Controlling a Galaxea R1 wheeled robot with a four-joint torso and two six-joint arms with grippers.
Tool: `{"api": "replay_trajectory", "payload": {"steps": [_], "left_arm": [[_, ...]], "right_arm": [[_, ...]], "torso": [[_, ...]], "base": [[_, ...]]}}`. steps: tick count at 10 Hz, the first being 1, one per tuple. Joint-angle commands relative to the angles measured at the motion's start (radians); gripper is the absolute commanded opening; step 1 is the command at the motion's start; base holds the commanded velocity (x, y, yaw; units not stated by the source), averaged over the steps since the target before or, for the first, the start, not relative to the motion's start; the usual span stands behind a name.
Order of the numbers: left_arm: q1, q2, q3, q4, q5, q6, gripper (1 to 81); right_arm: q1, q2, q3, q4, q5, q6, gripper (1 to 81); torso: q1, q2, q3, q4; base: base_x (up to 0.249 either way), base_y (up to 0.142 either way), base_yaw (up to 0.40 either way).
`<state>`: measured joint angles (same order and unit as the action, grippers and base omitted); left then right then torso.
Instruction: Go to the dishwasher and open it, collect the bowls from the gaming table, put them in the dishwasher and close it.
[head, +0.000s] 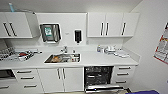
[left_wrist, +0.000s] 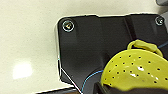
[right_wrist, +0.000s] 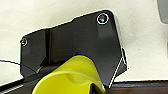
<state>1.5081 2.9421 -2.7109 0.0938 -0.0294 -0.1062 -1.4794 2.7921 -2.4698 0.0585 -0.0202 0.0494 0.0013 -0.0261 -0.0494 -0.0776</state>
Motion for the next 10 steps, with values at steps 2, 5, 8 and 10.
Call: {"api": "replay_trajectory", "payload": {"steps": [2,5,8,10], "left_arm": [[-0.047,-0.010,-0.003,0.009,0.049,0.002,1.0],[-0.047,-0.010,-0.003,0.007,0.049,0.002,1.0],[-0.045,-0.010,-0.003,0.007,0.049,0.002,1.0],[-0.047,-0.010,-0.003,0.007,0.051,0.002,1.0]], "right_arm": [[0.055,-0.018,0.002,-0.002,-0.055,-0.002,1.0],[0.055,-0.018,0.002,-0.002,-0.056,-0.002,1.0],[0.055,-0.018,0.002,-0.002,-0.055,-0.002,1.0],[0.056,-0.018,0.000,-0.002,-0.055,-0.002,1.0]], "torso": [[0.000,0.000,0.000,0.000],[-0.001,-0.001,0.000,0.000],[-0.001,0.000,0.000,0.000],[-0.001,-0.002,0.000,0.000]], "base": [[0.157,0.000,0.000],[0.188,0.000,0.000],[0.187,0.000,0.000],[0.173,0.000,0.000]]}}
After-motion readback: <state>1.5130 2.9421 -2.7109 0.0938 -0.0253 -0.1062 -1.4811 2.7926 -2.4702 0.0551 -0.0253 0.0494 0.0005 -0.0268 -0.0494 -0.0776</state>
